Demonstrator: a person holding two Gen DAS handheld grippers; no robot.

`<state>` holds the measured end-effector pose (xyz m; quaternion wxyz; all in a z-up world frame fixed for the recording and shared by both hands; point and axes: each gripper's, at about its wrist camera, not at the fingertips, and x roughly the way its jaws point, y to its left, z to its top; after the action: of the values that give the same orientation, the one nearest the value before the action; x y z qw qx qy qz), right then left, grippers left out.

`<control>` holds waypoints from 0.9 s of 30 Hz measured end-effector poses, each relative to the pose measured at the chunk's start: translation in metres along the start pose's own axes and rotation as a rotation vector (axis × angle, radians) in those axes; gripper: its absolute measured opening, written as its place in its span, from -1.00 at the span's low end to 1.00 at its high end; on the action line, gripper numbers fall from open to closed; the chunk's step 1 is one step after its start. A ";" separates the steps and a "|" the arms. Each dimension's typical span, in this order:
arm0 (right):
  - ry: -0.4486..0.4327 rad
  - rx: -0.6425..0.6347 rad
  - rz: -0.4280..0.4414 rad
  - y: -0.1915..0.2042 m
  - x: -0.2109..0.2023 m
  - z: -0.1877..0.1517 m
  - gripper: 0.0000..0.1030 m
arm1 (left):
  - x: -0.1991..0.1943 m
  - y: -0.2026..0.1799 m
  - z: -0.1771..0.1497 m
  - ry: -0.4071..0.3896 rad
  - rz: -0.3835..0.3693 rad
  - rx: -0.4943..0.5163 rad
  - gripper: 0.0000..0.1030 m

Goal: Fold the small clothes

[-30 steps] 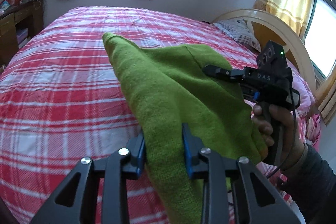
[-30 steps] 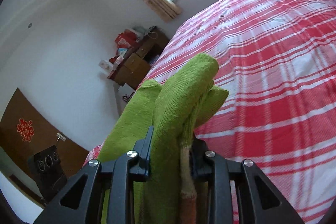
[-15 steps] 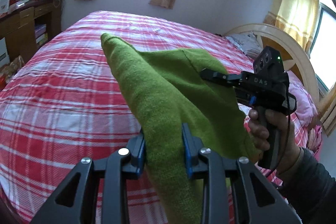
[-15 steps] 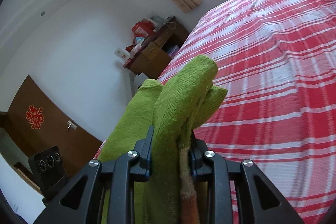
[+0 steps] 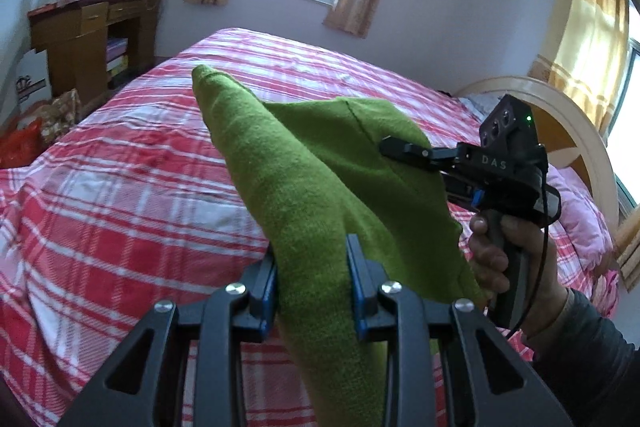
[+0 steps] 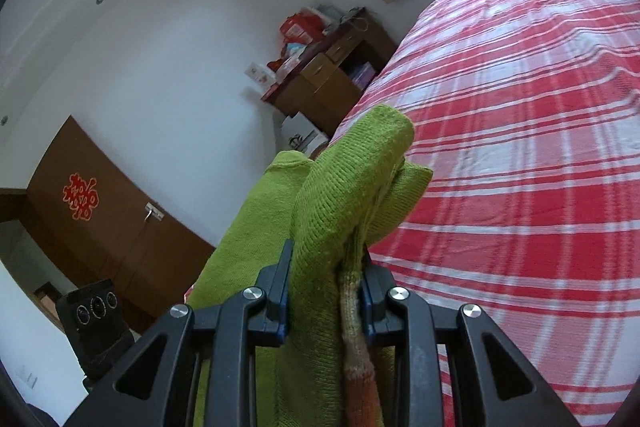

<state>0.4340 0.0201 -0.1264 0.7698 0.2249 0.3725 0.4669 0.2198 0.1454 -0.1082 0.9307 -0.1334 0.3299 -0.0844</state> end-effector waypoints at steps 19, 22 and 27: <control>0.116 -0.070 0.055 0.036 0.082 -0.006 -0.48 | -0.017 0.061 -0.013 -0.029 0.086 -0.065 -0.40; 0.128 -0.070 0.061 0.035 0.091 -0.006 -0.49 | -0.019 0.068 -0.015 -0.028 0.093 -0.074 -0.40; 0.153 -0.078 0.063 0.039 0.107 -0.007 -0.49 | -0.023 0.080 -0.021 -0.027 0.112 -0.085 -0.40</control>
<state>0.4376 0.1329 -0.1420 0.7322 0.1700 0.4043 0.5210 0.1944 0.2229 -0.1346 0.9319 -0.1551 0.3276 -0.0164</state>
